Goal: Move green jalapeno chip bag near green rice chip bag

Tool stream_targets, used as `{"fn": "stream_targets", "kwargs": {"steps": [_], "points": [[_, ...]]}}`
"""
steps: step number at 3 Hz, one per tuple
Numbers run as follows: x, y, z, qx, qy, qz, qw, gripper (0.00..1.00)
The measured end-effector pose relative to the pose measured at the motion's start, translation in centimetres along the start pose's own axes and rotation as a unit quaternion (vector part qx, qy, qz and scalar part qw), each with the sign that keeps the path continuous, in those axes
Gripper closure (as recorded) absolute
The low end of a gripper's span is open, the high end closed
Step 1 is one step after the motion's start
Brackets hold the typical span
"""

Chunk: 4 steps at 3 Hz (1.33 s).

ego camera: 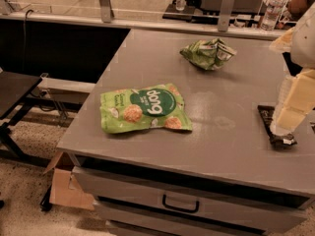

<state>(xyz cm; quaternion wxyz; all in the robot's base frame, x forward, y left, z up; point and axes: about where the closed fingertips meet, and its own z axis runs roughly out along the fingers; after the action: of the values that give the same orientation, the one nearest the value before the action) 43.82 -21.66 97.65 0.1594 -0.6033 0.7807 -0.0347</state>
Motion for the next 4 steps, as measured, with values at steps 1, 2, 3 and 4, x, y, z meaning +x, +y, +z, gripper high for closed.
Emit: {"fn": "stream_targets", "kwargs": {"steps": [1, 2, 3, 4], "points": [[0.0, 0.0, 0.0, 0.0, 0.0, 0.0, 1.0, 0.0], [0.7, -3.1, 1.1, 0.046, -0.023, 0.026, 0.9983, 0.0], [1.5, -7.5, 2.5, 0.102, -0.056, 0.055, 0.9917, 0.0], [2.4, -14.0, 4.6, 0.167, -0.129, 0.096, 0.9728, 0.0]]}}
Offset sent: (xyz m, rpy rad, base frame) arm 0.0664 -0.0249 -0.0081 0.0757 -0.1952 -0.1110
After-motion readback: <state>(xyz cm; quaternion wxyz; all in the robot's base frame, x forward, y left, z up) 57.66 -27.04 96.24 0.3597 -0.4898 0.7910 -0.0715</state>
